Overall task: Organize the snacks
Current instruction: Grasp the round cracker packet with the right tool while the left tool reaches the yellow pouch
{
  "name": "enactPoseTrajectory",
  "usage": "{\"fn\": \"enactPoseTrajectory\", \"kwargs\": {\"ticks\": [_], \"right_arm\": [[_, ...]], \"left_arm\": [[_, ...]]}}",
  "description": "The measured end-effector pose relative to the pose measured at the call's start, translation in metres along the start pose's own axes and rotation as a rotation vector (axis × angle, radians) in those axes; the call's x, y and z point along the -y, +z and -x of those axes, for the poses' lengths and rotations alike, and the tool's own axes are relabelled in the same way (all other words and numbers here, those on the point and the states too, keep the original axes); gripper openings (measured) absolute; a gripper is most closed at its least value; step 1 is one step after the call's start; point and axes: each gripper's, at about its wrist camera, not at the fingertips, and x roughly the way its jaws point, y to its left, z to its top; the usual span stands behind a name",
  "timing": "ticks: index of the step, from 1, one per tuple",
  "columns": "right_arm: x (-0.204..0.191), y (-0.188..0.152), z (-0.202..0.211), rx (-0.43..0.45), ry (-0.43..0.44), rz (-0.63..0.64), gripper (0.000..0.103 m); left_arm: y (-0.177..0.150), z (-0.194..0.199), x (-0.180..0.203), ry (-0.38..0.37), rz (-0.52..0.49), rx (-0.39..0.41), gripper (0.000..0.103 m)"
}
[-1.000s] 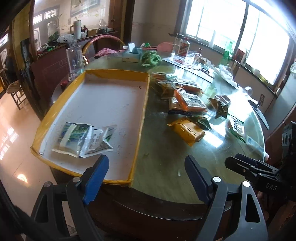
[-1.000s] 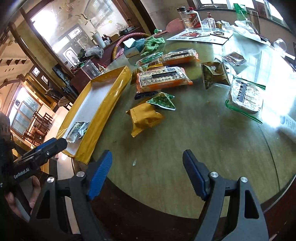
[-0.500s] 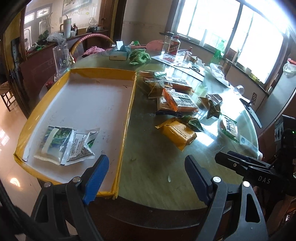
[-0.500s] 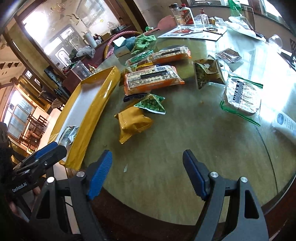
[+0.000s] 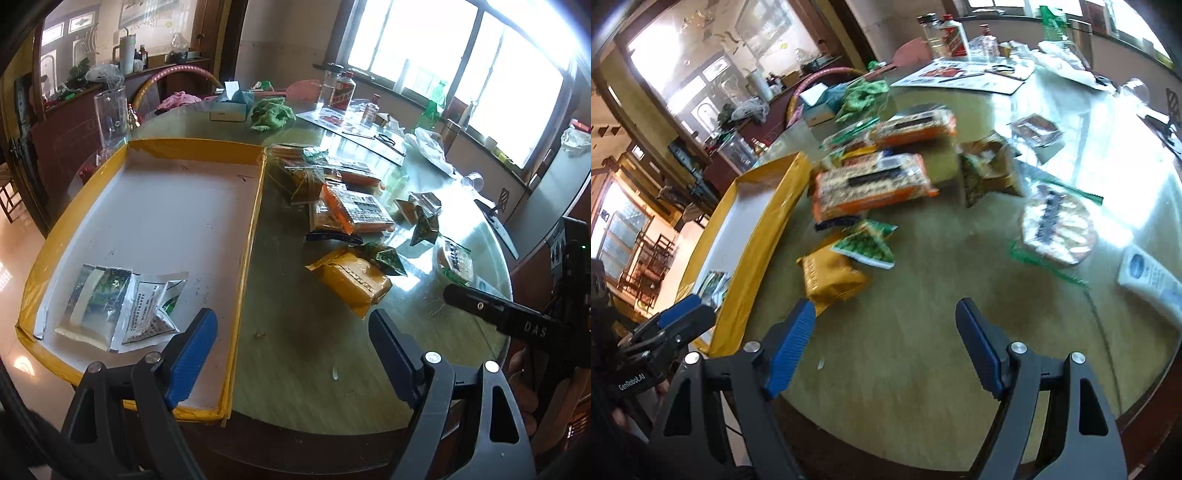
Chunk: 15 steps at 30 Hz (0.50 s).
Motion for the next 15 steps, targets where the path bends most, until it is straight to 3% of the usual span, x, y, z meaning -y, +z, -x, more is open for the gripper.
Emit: {"fn": "enactPoseTrajectory", "kwargs": {"ticks": [5, 8, 11, 15], "right_arm": [[0.021, 0.005, 0.004, 0.008, -0.003, -0.026, 0.079], [0.033, 0.009, 0.007, 0.019, -0.013, -0.047, 0.079], [0.049, 0.016, 0.014, 0.039, -0.058, -0.072, 0.079], [0.077, 0.03, 0.02, 0.068, -0.159, -0.135, 0.079]], "left_arm": [[0.005, -0.008, 0.003, -0.007, -0.022, -0.01, 0.084], [0.011, -0.016, 0.019, -0.023, -0.085, -0.024, 0.084], [0.017, -0.033, 0.034, -0.071, -0.138, -0.091, 0.084], [0.022, -0.055, 0.041, -0.071, -0.112, -0.132, 0.084]]}}
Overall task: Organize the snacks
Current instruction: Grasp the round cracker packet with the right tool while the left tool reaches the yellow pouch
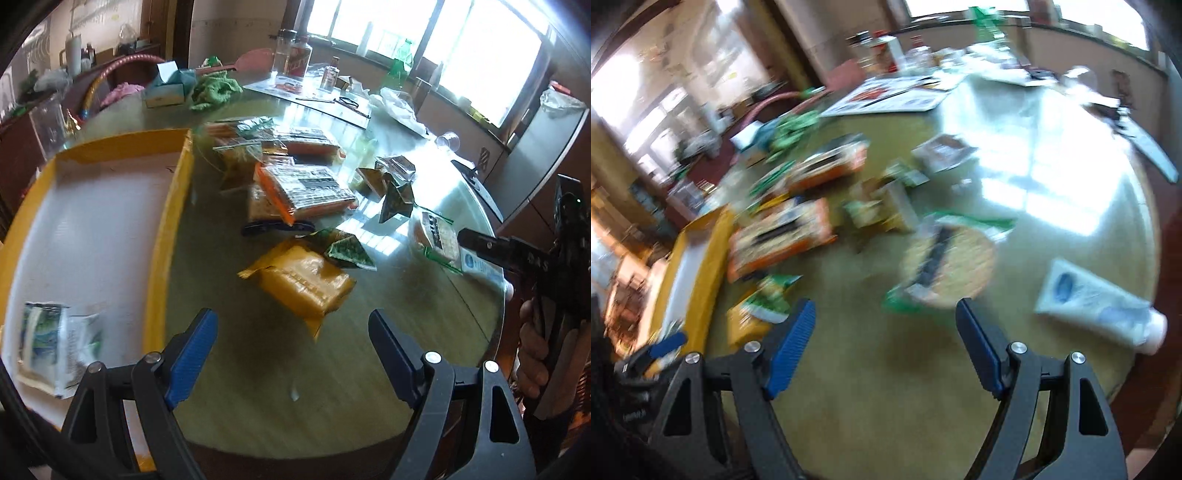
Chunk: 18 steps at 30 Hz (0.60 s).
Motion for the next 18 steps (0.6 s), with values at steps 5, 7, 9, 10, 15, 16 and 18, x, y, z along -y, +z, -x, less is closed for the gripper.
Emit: {"fn": "enactPoseTrajectory", "kwargs": {"ticks": [5, 7, 9, 10, 15, 16, 18], "right_arm": [[0.031, 0.021, -0.03, -0.046, -0.084, -0.099, 0.079], [0.031, 0.025, -0.041, -0.063, -0.11, -0.101, 0.079], [0.03, 0.027, -0.05, -0.088, -0.132, -0.105, 0.079], [0.029, 0.028, -0.055, -0.099, -0.131, -0.112, 0.079], [0.016, 0.029, -0.068, -0.093, -0.225, -0.083, 0.081], [0.014, 0.029, -0.07, -0.095, -0.248, -0.077, 0.081], [0.009, 0.028, -0.074, -0.094, -0.284, -0.046, 0.081]], "left_arm": [[0.004, -0.017, 0.001, 0.004, 0.027, -0.04, 0.084], [0.009, -0.026, 0.0, 0.01, 0.027, -0.065, 0.084], [0.014, -0.033, 0.0, 0.024, 0.031, -0.085, 0.084], [0.015, -0.036, 0.002, 0.021, 0.033, -0.08, 0.084], [0.022, -0.059, 0.004, 0.085, 0.035, -0.101, 0.084], [0.022, -0.065, 0.003, 0.093, 0.039, -0.111, 0.083], [0.021, -0.063, 0.003, 0.13, 0.043, -0.076, 0.079]]}}
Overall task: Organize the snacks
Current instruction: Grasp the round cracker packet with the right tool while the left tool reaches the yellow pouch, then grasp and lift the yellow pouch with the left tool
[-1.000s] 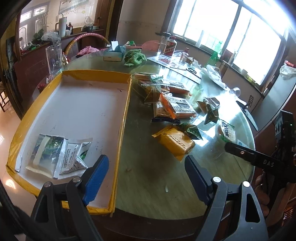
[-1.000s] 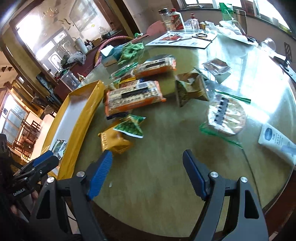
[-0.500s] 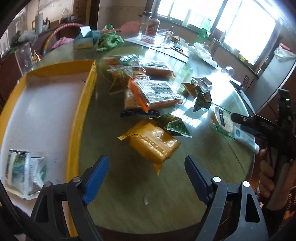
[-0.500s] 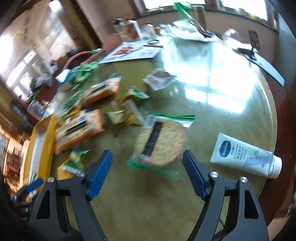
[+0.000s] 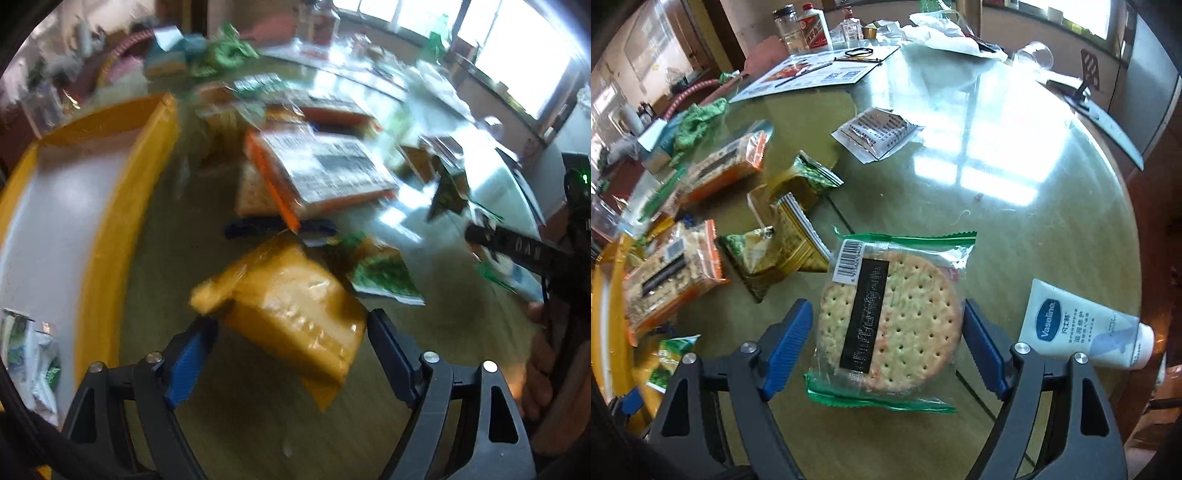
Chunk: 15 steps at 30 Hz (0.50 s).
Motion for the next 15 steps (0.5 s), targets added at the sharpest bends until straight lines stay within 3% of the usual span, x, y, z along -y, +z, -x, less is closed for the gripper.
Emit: {"fn": "enactPoseTrajectory", "kwargs": {"ticks": [6, 15], "right_arm": [[-0.006, -0.005, -0.001, 0.028, -0.041, 0.05, 0.078], [-0.008, -0.013, 0.005, 0.024, -0.029, 0.087, 0.077]], "left_arm": [[-0.011, 0.008, -0.008, -0.006, -0.018, 0.032, 0.059], [-0.031, 0.019, -0.013, -0.009, -0.073, 0.042, 0.053]]}}
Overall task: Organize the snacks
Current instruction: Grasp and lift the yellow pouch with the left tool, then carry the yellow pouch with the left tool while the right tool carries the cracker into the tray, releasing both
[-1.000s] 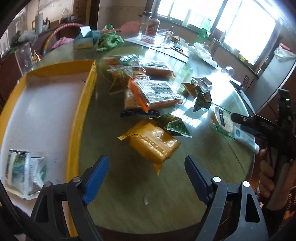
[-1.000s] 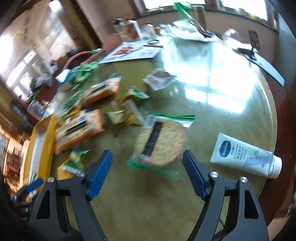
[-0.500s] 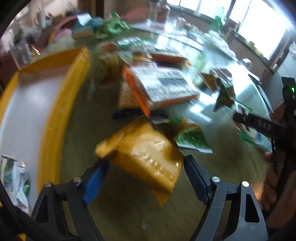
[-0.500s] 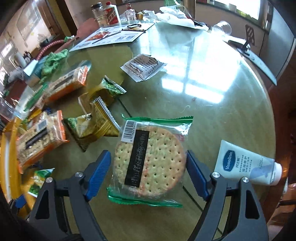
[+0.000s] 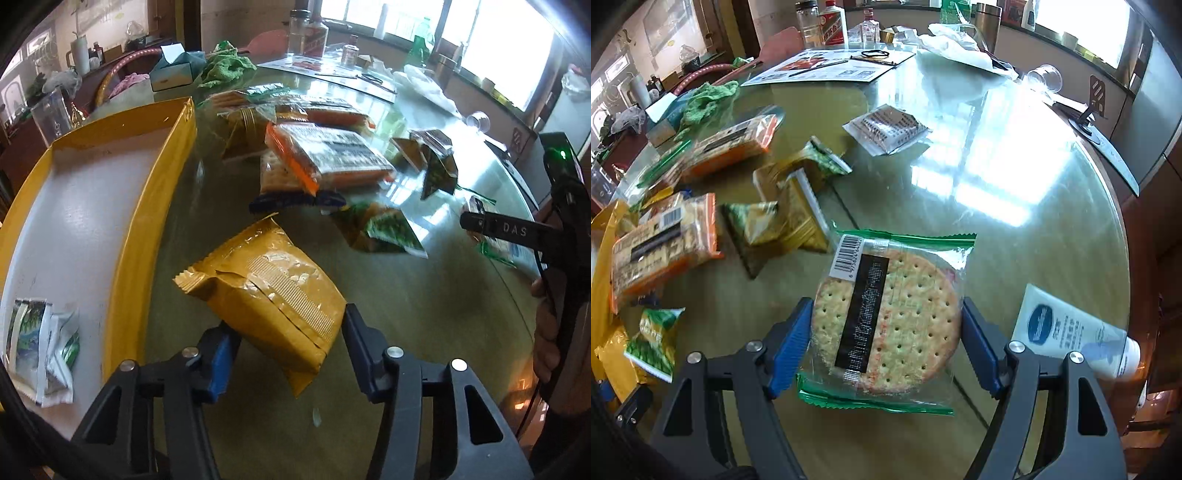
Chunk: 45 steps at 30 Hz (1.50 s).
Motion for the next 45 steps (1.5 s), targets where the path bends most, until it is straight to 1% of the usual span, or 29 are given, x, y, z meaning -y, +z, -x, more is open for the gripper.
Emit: {"fn": "enactPoseTrajectory", "kwargs": {"ticks": [2, 4, 6, 9, 10, 11, 12, 17, 19, 22, 24, 29, 35, 42, 43, 45], "right_arm": [[-0.001, -0.005, 0.003, -0.001, 0.005, 0.011, 0.077], [-0.004, -0.01, 0.005, -0.005, 0.011, 0.021, 0.077], [-0.008, -0.013, 0.007, -0.006, 0.01, 0.026, 0.077], [-0.01, -0.012, 0.007, -0.018, 0.023, 0.033, 0.077], [-0.01, -0.013, 0.008, -0.021, 0.035, 0.029, 0.077], [-0.01, -0.014, 0.01, -0.023, 0.055, 0.025, 0.077], [-0.011, -0.016, 0.011, -0.027, 0.068, 0.019, 0.077], [-0.017, -0.025, 0.018, -0.022, 0.11, 0.011, 0.077], [-0.018, -0.029, 0.021, -0.016, 0.127, 0.008, 0.077], [-0.02, -0.033, 0.029, 0.009, 0.15, 0.003, 0.077], [-0.021, -0.035, 0.032, 0.011, 0.155, 0.004, 0.077], [-0.026, -0.04, 0.037, 0.017, 0.176, 0.014, 0.077], [-0.027, -0.046, 0.052, 0.055, 0.224, 0.016, 0.077], [-0.035, -0.048, 0.078, 0.107, 0.282, 0.048, 0.077], [-0.039, -0.049, 0.083, 0.117, 0.294, 0.055, 0.077], [-0.048, -0.05, 0.092, 0.132, 0.333, 0.076, 0.077]], "left_arm": [[-0.004, 0.001, 0.004, 0.022, -0.029, -0.006, 0.054], [-0.004, 0.0, 0.007, 0.042, -0.044, -0.01, 0.056], [-0.004, -0.003, 0.009, 0.08, -0.062, -0.008, 0.056], [-0.007, 0.0, 0.007, 0.083, -0.049, 0.004, 0.046], [-0.008, 0.002, 0.006, 0.073, -0.048, 0.004, 0.041], [-0.01, 0.004, 0.004, 0.067, -0.041, 0.006, 0.04], [-0.013, 0.006, 0.003, 0.064, -0.038, 0.009, 0.035], [-0.021, 0.013, -0.005, 0.051, -0.002, 0.016, 0.03], [-0.024, 0.016, -0.008, 0.035, 0.012, 0.018, 0.025], [-0.028, 0.018, -0.009, 0.042, 0.02, 0.027, 0.024], [-0.03, 0.018, -0.012, 0.03, 0.042, 0.026, 0.023], [-0.033, 0.023, -0.014, 0.022, 0.049, 0.037, 0.022], [-0.036, 0.041, -0.021, -0.04, 0.086, 0.092, 0.022], [-0.038, 0.065, -0.036, -0.144, 0.166, 0.127, 0.021], [-0.038, 0.07, -0.038, -0.154, 0.171, 0.136, 0.021], [-0.039, 0.084, -0.046, -0.198, 0.196, 0.151, 0.021]]}}
